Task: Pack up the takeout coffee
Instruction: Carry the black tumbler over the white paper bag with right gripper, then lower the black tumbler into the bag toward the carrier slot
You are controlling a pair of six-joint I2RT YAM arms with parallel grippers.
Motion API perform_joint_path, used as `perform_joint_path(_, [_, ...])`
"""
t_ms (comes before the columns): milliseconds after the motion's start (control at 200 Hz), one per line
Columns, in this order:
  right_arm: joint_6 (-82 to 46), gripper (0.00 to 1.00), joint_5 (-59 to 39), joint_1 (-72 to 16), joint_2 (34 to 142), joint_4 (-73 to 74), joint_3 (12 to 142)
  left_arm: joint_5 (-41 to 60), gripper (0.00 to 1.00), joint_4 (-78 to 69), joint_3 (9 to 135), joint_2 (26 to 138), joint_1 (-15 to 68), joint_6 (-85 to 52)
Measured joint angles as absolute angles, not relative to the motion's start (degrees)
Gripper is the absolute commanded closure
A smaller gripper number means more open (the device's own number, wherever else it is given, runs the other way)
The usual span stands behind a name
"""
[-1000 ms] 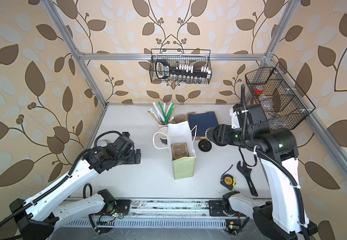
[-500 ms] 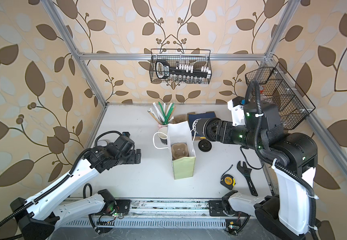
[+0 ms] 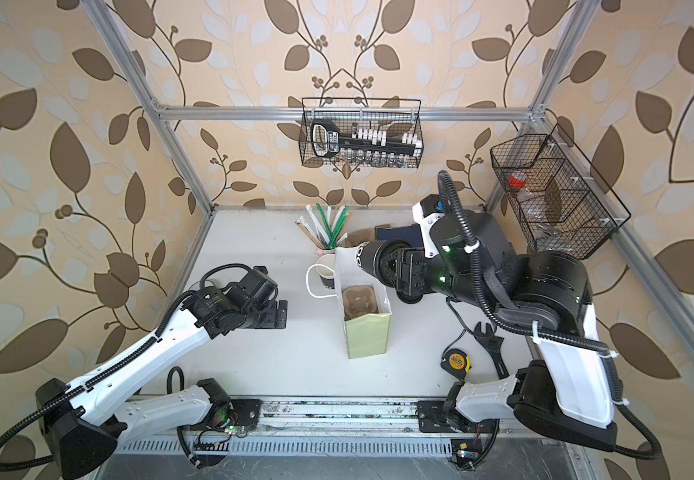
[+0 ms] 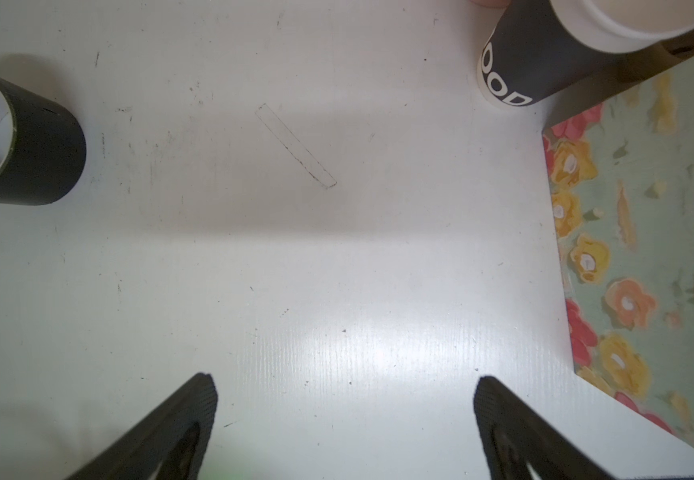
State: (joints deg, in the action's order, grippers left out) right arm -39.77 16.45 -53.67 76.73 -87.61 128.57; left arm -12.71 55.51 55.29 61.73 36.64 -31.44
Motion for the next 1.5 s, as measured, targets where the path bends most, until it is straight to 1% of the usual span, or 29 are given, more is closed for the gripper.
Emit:
perform_joint_path(175, [-41.15, 1.00, 18.46, -54.35, 80.05, -88.16, 125.60, -12.43, 0.01, 55.51, 55.29, 62.15, 36.64, -31.46])
perform_joint_path(365, [-41.10, 1.00, 17.91, -54.37, 84.33, -88.55, 124.49, -12.43, 0.01, 55.51, 55.29, 62.15, 36.64, -31.46])
perform_joint_path(535, [-40.36, 1.00, 15.33, -53.74, 86.39, -88.53, 122.39, -12.43, 0.01, 55.51, 55.29, 62.11, 36.64, -31.46])
perform_joint_path(760, [-37.87, 1.00, 10.11, -49.69, 87.22, -88.64, 116.01, -12.40, 0.01, 55.51, 55.29, 61.78, 36.62, -31.46])
perform_joint_path(940, [-35.44, 1.00, 6.55, -46.63, 89.84, -88.90, 112.60, -12.38, 0.01, 55.51, 55.29, 61.49, 36.64, -31.46])
perform_joint_path(1265, [-32.62, 1.00, 3.57, -45.17, 94.61, -88.95, 111.00, -12.38, 0.01, 55.51, 55.29, 61.45, 36.62, -31.46])
perform_joint_path(1499, [-31.90, 1.00, 3.36, -44.88, 97.30, -88.92, 110.61, -12.36, 0.01, 55.51, 55.29, 61.12, 36.27, -31.44])
